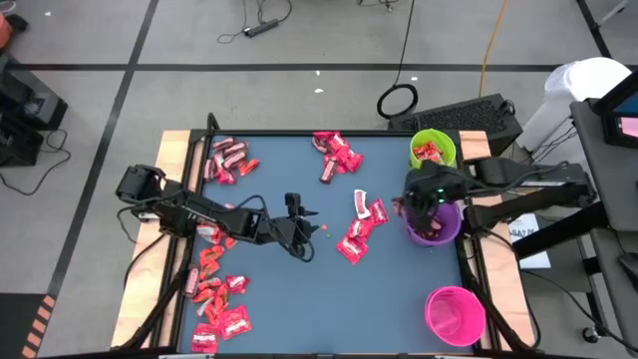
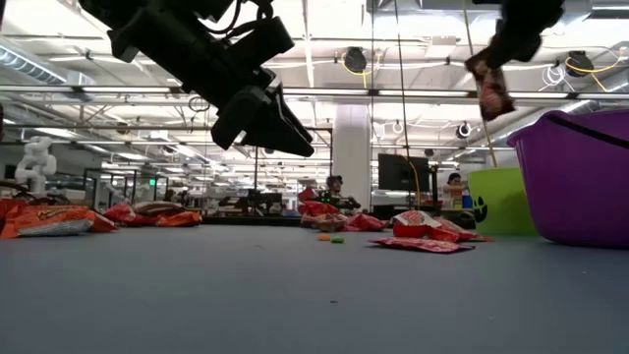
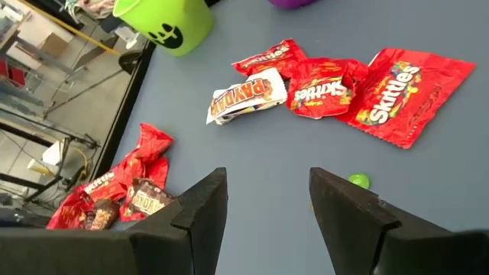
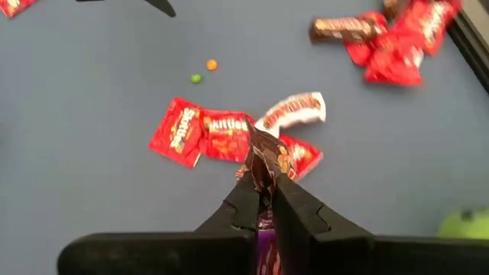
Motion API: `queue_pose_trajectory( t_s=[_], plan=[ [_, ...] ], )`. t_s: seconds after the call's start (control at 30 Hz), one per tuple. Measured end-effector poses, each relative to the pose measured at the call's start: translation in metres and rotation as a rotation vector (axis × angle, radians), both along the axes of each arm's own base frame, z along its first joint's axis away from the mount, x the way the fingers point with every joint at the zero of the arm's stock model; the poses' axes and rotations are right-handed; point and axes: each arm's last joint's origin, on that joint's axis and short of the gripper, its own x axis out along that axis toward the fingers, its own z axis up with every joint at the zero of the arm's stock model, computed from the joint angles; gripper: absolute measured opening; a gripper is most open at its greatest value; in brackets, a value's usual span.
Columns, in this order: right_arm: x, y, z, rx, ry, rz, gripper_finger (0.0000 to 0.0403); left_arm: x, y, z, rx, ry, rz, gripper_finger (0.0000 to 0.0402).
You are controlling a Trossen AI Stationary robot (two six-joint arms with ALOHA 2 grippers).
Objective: Organize candy in baskets
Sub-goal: Put the brown chocolate bar into the violet bucket, then put the white chocolate bar into the violet bucket
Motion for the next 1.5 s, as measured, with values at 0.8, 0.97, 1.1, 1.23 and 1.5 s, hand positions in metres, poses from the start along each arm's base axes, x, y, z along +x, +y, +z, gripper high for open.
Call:
queue_pose_trajectory(
  t_s=[0.8, 0.97, 1.1, 1.23, 1.5],
  plan=[
    [-0.058, -0.001, -0.046, 0.154, 0.308, -0.315, 0.0052, 0.001, 0.004, -0.001, -0.047, 0.000, -0.011, 0.0192],
    [-0.058, 0.000, -0.037, 0.190, 0.279, -0.301, 0.0115, 0.001, 0.006, -0.001, -0.050, -0.002, -0.002, 0.0192],
    [-0.050, 0.000, -0.014, 0.219, 0.113, -0.247, 0.0161, 0.002, 0.010, -0.001, -0.069, -0.011, 0.020, 0.0192],
    [-0.031, -0.001, 0.005, 0.098, -0.139, -0.111, 0.0189, 0.002, 0.013, -0.001, -0.068, -0.008, 0.032, 0.0192],
    [0.013, -0.002, 0.006, -0.192, -0.326, 0.047, 0.0205, -0.009, 0.028, -0.004, -0.088, 0.030, 0.075, 0.0192]
  ],
)
